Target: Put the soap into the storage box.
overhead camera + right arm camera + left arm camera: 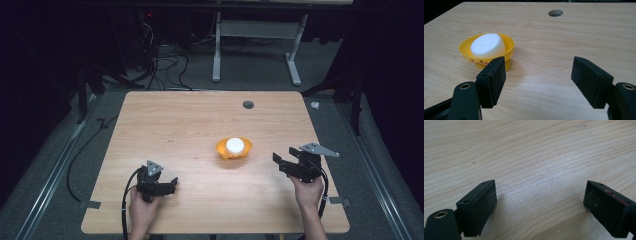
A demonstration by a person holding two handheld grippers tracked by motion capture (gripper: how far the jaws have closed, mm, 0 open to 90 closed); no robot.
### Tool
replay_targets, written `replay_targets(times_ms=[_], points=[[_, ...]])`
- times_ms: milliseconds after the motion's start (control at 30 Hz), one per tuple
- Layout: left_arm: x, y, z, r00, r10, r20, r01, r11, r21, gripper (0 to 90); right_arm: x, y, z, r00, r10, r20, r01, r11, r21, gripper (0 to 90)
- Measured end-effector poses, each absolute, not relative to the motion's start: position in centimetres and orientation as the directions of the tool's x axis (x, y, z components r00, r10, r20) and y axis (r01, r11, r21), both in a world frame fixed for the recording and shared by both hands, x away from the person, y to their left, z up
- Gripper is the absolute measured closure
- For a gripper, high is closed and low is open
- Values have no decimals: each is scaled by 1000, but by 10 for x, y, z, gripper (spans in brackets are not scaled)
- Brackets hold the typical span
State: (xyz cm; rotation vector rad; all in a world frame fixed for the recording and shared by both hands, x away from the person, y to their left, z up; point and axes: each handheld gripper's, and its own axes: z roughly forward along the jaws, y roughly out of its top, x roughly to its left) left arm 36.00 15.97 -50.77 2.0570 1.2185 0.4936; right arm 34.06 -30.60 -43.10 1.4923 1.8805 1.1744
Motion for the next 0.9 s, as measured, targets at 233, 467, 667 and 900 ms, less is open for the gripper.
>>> replay_targets(times_ms=[233,467,667,900], points=[[360,160,-508,487,873,-20,611,-324,722,118,337,-306,-438,-301,941,154,551,40,834,287],[360,160,-508,487,873,-20,611,-324,722,118,335,-305,-442,-304,940,156,552,41,833,288],[360,160,-508,487,873,-21,611,-324,722,118,332,-305,-447,-296,939,175,560,22,828,292],[360,160,-508,487,873,-21,611,-324,722,118,330,-304,-453,-300,937,181,566,22,824,296]])
